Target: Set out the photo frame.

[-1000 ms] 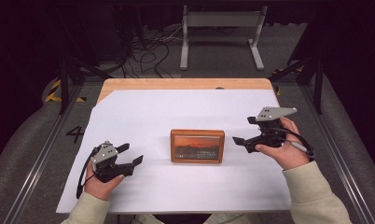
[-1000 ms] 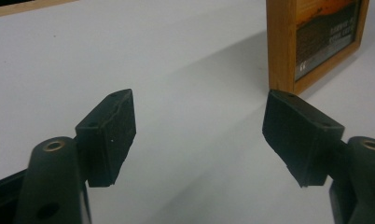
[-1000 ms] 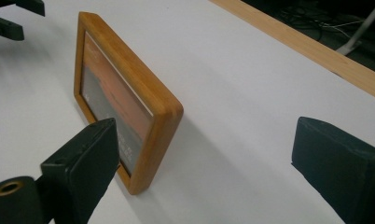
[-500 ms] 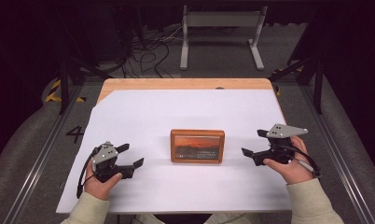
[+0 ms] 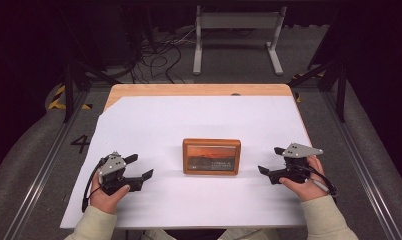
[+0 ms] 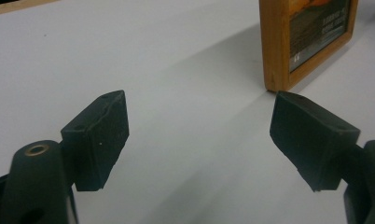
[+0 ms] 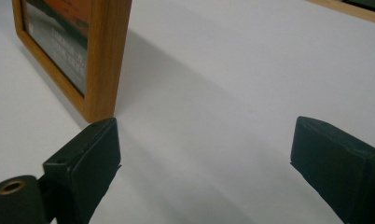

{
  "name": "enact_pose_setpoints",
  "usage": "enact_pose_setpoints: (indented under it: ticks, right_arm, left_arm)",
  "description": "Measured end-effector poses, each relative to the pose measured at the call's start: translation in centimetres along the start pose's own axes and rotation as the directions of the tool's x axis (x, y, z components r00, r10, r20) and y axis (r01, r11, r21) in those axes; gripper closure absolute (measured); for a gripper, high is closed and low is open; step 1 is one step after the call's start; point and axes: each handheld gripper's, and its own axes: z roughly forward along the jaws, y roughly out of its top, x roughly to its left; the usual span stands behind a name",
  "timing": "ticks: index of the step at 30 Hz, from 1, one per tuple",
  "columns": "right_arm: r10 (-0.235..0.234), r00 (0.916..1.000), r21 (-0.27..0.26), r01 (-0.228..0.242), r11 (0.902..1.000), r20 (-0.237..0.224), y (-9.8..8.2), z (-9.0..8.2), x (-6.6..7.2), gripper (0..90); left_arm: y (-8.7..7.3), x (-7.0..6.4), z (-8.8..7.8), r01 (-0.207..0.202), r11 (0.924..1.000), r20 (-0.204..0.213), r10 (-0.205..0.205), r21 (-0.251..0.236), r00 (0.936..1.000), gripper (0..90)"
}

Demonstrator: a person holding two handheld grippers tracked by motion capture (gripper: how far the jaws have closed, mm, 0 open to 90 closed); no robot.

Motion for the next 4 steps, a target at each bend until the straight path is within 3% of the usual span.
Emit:
enact_pose_setpoints:
  ticks: [4]
  right_arm:
    - [0.002,0.9999,-0.004,-0.002,1.0000,-0.011,0.17,-0.01,0.17,8.1]
  left_arm:
    - [-0.02,0.04,0.04,-0.005,1.0000,-0.001,0.005,-0.002,1.0000,20.4]
